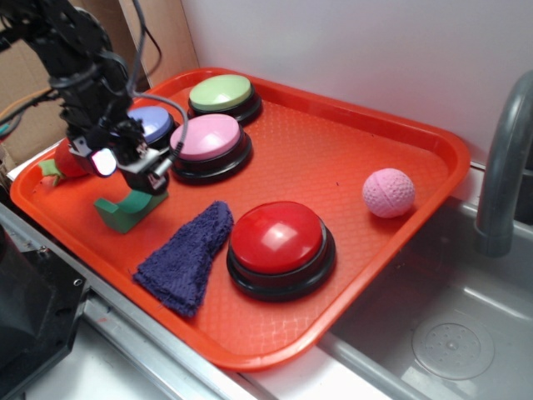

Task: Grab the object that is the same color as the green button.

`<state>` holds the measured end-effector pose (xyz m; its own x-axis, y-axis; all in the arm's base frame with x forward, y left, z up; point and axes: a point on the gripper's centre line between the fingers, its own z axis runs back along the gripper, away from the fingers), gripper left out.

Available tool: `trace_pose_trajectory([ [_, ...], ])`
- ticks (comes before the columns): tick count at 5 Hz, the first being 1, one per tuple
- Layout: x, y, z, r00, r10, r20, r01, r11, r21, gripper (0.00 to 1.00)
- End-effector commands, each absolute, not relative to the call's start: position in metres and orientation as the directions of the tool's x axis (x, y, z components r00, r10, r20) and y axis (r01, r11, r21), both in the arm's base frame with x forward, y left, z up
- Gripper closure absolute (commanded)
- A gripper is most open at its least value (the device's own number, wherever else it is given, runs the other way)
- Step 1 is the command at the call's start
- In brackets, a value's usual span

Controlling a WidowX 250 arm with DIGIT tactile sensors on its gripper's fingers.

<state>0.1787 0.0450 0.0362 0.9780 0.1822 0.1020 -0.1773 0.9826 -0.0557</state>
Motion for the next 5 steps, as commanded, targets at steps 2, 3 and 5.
trace_pose_trajectory([
  [2,0.184,0.042,0.016,0.977,0.190,0.093,-0.191,0.982,-0.001,1.00],
  [3,0.183,0.040,0.024,0.971,0.217,0.099,-0.219,0.976,0.005,1.00],
  [5,0.193,0.029,0.085,0.956,0.275,0.097,-0.277,0.961,0.003,1.00],
])
